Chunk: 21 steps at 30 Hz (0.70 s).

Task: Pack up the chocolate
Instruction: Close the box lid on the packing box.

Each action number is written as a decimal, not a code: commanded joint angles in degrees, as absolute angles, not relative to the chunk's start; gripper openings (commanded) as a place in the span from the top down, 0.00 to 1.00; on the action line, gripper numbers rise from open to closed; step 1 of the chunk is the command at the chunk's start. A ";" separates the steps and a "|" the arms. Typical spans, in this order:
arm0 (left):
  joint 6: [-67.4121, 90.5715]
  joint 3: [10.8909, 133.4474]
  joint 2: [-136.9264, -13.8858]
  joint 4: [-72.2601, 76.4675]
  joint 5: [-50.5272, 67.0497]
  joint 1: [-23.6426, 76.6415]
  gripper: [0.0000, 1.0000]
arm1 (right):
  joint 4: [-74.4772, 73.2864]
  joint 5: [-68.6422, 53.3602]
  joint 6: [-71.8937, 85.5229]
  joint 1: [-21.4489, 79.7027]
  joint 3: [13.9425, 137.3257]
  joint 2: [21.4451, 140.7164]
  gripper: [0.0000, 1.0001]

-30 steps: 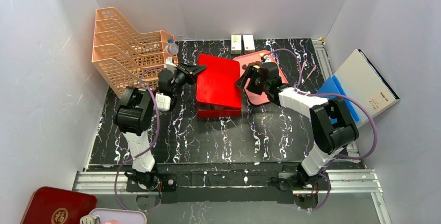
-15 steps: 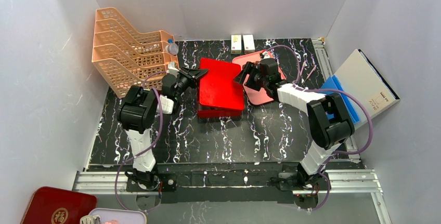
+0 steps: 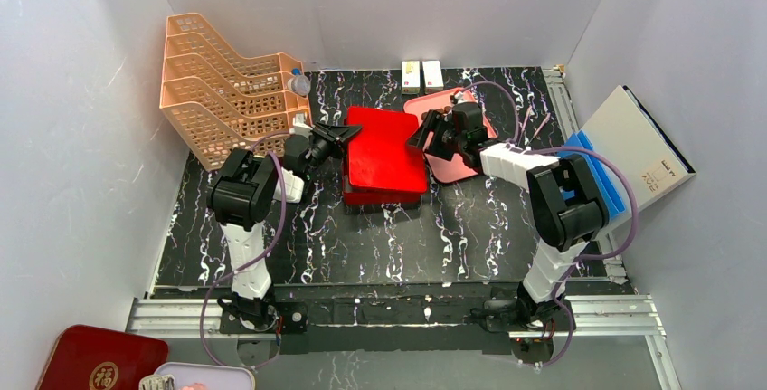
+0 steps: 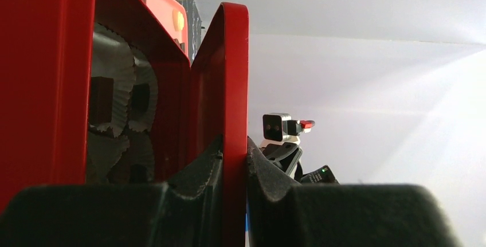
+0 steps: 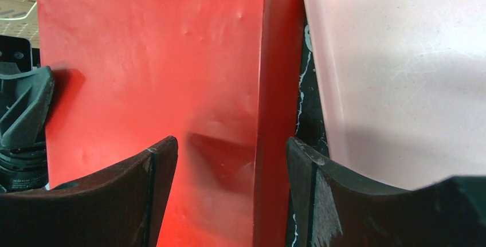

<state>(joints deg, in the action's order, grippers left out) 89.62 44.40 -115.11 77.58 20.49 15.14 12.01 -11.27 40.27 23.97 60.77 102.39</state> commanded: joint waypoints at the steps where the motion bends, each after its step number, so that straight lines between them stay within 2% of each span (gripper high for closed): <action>1: 89.87 44.41 -114.73 81.36 19.18 15.34 1.00 | 14.11 -13.44 39.34 23.67 64.73 103.41 0.23; 14: 90.52 45.70 -115.91 81.56 19.20 14.88 1.00 | 13.22 -15.19 38.84 23.64 68.46 105.72 0.23; 18: 90.86 45.78 -116.25 81.56 19.53 14.36 0.94 | 13.45 -15.55 38.98 23.64 68.60 106.29 0.23; 21: 91.03 46.01 -116.45 81.57 19.85 13.93 0.86 | 13.69 -15.74 39.15 23.64 68.72 106.60 0.23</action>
<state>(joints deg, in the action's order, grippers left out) 89.95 44.47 -116.55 79.61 19.11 14.68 12.01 -14.33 39.83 23.75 66.00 105.86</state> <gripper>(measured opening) 0.130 0.767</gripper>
